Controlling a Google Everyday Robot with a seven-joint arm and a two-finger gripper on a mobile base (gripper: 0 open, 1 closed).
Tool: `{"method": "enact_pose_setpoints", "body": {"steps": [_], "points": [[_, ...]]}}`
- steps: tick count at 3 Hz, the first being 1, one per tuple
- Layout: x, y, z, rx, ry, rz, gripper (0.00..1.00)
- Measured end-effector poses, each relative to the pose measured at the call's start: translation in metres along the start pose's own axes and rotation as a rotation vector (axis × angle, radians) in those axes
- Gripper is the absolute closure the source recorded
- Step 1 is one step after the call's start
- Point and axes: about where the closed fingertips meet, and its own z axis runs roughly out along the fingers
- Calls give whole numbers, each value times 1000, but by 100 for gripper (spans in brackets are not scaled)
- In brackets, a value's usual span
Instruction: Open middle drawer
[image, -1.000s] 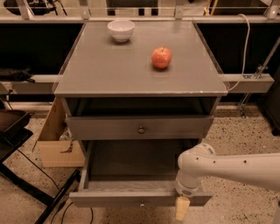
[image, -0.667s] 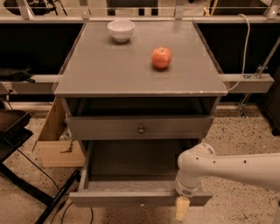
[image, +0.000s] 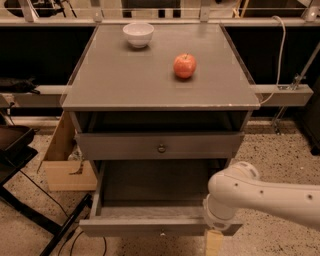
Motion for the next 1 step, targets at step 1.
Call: {"method": "enact_pose_setpoints", "body": {"steps": [1], "points": [[4, 58, -52, 70, -23, -84, 0]]}}
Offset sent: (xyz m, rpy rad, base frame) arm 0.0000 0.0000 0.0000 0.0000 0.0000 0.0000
